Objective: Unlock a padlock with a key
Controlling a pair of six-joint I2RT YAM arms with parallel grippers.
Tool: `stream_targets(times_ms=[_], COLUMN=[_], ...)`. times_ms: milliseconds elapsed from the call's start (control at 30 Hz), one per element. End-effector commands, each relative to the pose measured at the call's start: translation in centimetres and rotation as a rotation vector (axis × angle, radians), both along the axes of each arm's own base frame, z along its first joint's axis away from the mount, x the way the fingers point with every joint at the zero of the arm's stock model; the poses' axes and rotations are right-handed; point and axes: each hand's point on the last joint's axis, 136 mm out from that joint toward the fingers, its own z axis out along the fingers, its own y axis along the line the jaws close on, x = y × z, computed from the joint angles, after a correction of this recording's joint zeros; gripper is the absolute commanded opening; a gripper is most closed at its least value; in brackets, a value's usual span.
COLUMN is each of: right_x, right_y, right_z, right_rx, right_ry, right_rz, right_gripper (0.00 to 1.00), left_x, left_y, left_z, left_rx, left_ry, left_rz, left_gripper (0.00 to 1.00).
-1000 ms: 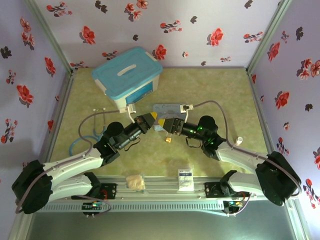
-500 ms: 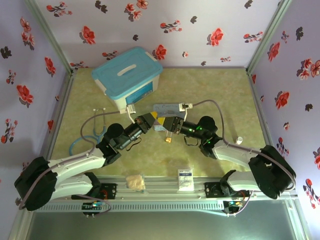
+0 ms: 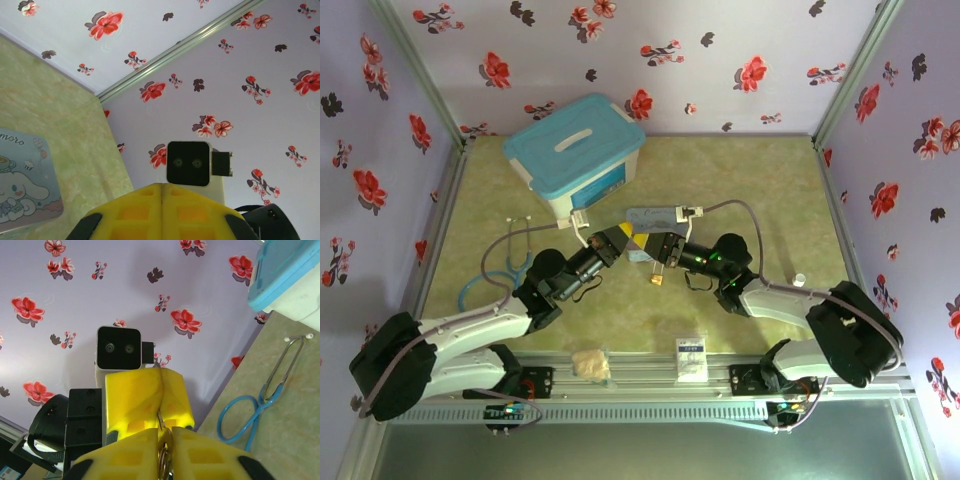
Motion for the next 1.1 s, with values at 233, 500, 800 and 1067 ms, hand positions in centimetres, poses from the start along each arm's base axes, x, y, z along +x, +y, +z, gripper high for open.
stream_targets(times_ms=[233, 500, 800, 1067], right_x=[-0.2, 0.5, 0.7, 0.8], right_y=[-0.2, -2.0, -5.5, -10.1], right_z=[0.3, -4.6, -9.3, -14.4], right_rx=[0.021, -0.253, -0.540, -0.741], right_ry=[-0.035, 0.035, 0.154, 0.280], right_rz=[-0.012, -0.134, -0.261, -0.394], right_gripper=[0.00, 0.00, 0.00, 0.00], left_x=[0.5, 1.5, 0.8, 0.7], left_y=[0.7, 2.8, 3.5, -0.4], left_z=[-0.6, -5.4, -11.7, -16.7], left_rx=[-0.019, 0.293, 0.480, 0.653], left_ry=[0.005, 0.158, 0.326, 0.401], left_rz=[0.031, 0.140, 0.120, -0.057], left_gripper=[0.00, 0.67, 0.78, 0.87])
